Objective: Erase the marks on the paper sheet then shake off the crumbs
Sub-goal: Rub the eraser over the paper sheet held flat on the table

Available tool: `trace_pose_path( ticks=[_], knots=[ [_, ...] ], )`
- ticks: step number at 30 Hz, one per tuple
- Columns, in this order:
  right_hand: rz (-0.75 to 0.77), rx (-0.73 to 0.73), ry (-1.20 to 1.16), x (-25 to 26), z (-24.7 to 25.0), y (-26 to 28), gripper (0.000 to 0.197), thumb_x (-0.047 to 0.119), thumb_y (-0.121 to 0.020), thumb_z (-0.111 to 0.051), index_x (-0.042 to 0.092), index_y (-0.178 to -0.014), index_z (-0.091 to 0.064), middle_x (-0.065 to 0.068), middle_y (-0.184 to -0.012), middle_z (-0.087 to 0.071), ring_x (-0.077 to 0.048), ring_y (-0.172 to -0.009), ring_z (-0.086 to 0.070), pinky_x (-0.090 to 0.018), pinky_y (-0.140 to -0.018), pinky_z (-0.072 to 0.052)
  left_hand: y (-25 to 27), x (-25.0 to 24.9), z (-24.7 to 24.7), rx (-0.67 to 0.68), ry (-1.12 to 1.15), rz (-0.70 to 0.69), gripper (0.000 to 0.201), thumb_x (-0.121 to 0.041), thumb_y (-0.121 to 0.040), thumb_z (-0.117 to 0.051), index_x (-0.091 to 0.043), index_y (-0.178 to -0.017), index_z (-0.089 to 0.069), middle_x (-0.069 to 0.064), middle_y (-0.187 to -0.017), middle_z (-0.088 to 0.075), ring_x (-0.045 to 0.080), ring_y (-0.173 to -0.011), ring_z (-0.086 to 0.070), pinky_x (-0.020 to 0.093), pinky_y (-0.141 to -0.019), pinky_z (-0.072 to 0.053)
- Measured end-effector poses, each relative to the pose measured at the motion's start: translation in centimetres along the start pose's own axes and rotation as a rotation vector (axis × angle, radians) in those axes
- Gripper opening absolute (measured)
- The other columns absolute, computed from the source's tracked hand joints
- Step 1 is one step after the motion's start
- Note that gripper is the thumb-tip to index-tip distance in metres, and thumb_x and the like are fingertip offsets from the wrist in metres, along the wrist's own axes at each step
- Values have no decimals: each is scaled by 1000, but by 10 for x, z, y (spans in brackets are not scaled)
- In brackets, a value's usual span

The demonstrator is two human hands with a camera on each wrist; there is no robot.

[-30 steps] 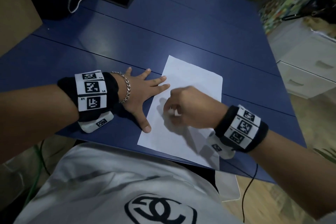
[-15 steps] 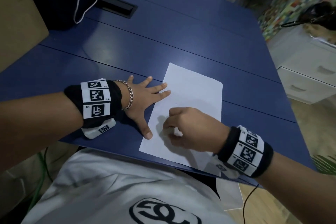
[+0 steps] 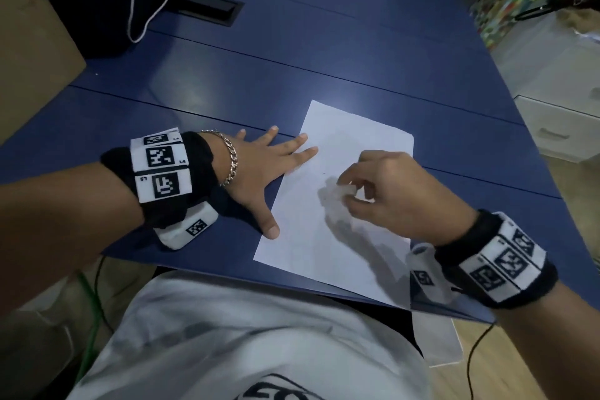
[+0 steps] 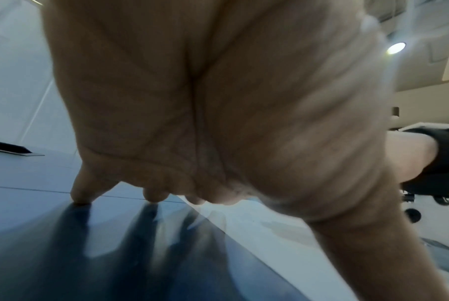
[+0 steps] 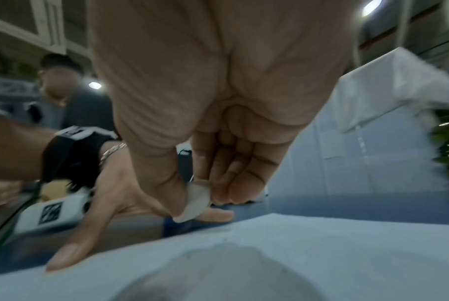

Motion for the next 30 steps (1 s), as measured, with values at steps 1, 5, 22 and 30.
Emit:
trace_pose_path(
  ticks=[1,5,22,30],
  knots=[
    [-24,0,-16,-4,0,7,13,28,-87,-72,25,-98,-78,14,-82,-58,5,-68,-53,-14,-66,-41,3,0,2,-37,17,-21,151,-86,-61,-77,-45,-155,34,-17,-165,39,35,-156,26,70,-123,-1],
    [-62,116,9,-2,-21,27,11,34,-88,-67,27,-81,-64,12,-80,-54,-5,-71,-55,-31,-67,-53,16,1,1,-111,107,-72,122,-69,-87,-69,-41,-160,25,-12,-170,29,27,-158,23,56,-129,1],
    [205,178,2,35,-18,-57,18,18,-85,-71,28,-98,-80,25,-77,-48,9,-67,-49,-19,-68,-40,4,2,-18,-20,-15,-42,152,-103,-45,-65,-54,-153,30,-28,-162,38,27,-154,34,70,-120,16],
    [193,288,-24,28,-22,-54,12,30,-82,-78,28,-93,-81,11,-84,-69,-4,-73,-61,-28,-74,-54,2,3,-19,-10,-20,-25,159,-104,-42,-64,-48,-154,34,-28,-160,41,26,-154,35,70,-120,15]
  ],
)
Point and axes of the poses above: each hand's wrist, its own y-axis away from the middle knuckle, its own z-axis out of the back of the hand, x = y × z, the point moved 4 cm from there along -y, towards the middle knuckle
